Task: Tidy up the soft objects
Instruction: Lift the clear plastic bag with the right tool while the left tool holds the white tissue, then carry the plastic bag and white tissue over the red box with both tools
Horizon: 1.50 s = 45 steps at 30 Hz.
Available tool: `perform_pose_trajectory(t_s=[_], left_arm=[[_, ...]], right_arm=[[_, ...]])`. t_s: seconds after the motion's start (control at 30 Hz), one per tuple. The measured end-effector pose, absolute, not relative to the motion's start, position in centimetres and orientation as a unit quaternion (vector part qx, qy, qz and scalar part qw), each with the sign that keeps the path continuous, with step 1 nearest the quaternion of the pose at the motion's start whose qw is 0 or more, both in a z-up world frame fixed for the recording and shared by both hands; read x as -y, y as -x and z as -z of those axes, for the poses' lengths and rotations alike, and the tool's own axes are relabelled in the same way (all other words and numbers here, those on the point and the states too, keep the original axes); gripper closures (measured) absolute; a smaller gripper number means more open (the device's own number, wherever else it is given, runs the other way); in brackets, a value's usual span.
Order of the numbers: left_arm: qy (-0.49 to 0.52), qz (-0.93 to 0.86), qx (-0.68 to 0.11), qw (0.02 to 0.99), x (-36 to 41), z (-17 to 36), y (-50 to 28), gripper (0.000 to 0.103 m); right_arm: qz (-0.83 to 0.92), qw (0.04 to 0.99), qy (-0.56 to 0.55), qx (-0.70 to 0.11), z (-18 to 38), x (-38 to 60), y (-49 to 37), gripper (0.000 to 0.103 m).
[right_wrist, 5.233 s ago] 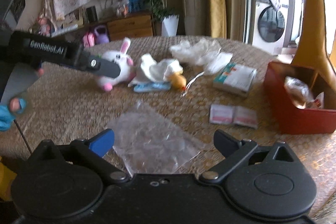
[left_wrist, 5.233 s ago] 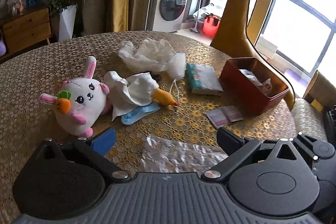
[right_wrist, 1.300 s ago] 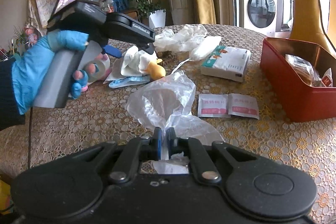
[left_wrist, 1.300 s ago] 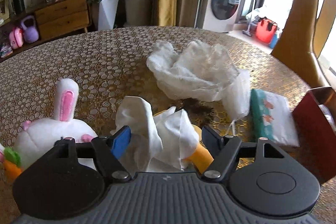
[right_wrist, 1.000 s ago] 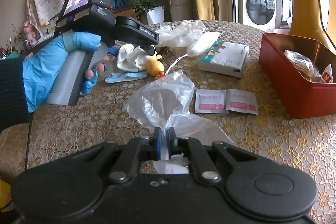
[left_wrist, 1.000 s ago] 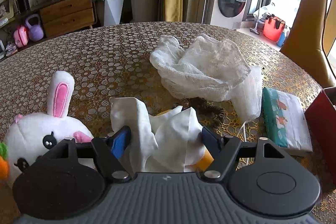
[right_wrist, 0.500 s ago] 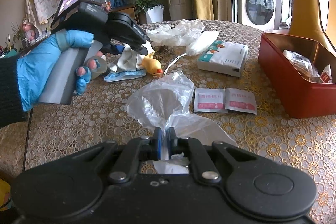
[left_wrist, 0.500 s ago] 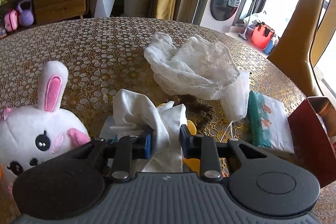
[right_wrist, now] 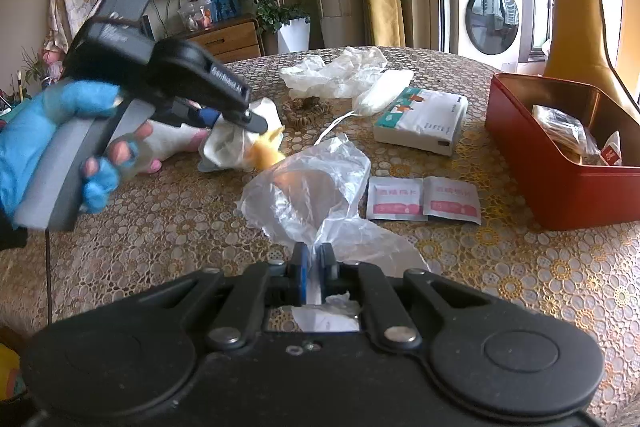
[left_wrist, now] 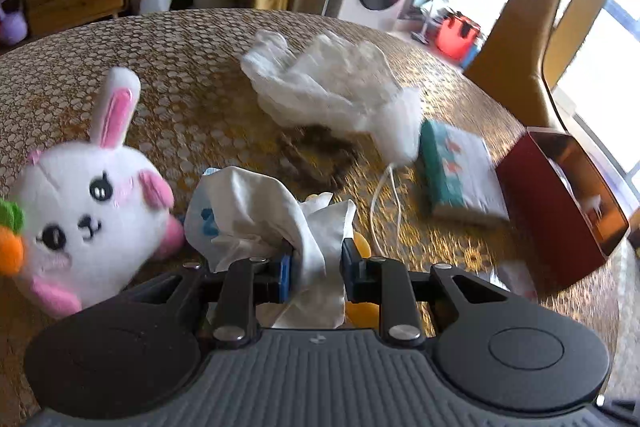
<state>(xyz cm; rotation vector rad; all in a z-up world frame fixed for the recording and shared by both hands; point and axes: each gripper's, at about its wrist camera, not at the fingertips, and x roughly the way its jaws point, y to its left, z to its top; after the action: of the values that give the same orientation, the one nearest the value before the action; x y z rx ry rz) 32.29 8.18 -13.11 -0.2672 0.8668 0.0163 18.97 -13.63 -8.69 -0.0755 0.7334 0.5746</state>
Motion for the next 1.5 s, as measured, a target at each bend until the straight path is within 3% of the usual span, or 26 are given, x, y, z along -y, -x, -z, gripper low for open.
perform_pose_trajectory(t_s=[0.17,0.23,0.27,0.3,0.47,0.57,0.67,0.9,1.1,1.5], left_arm=[[0.103,0.008,-0.412,0.905,-7.6,13.3,-31.3,0.073],[0.113,0.011,-0.411,0.905,-8.0,13.4,-31.1,0.062],[0.125,0.015,-0.410,0.904,-8.2,13.4,-30.9,0.050],[0.135,0.019,-0.405,0.904,-8.5,13.4,-30.7,0.048],[0.122,0.014,-0.398,0.909,-8.7,13.2,-30.2,0.048],[0.122,0.008,-0.402,0.908,-8.7,13.7,-30.5,0.050],[0.115,0.005,-0.405,0.907,-8.5,14.2,-30.8,0.066],[0.119,0.013,-0.390,0.913,-8.6,13.4,-29.6,0.092],[0.114,0.006,-0.384,0.917,-8.8,12.6,-29.0,0.096],[0.140,0.055,-0.356,0.922,-8.3,6.3,-26.2,0.097]], right_arm=[[-0.277,0.892,0.035,-0.355,8.8,13.7,-19.0,0.097],[-0.277,0.892,0.034,-0.357,8.8,13.6,-19.1,0.097],[-0.277,0.891,0.033,-0.357,8.8,13.6,-19.1,0.097],[-0.277,0.892,0.033,-0.357,8.9,13.6,-19.1,0.097],[-0.276,0.891,0.032,-0.358,9.0,13.5,-19.2,0.097],[-0.277,0.890,0.033,-0.360,9.2,13.4,-19.2,0.097],[-0.277,0.890,0.034,-0.360,9.2,13.4,-19.1,0.097],[-0.272,0.891,0.035,-0.363,9.3,13.4,-19.3,0.097],[-0.271,0.893,0.036,-0.358,9.1,13.2,-19.0,0.097],[-0.274,0.906,0.015,-0.321,4.5,15.1,-17.8,0.097]])
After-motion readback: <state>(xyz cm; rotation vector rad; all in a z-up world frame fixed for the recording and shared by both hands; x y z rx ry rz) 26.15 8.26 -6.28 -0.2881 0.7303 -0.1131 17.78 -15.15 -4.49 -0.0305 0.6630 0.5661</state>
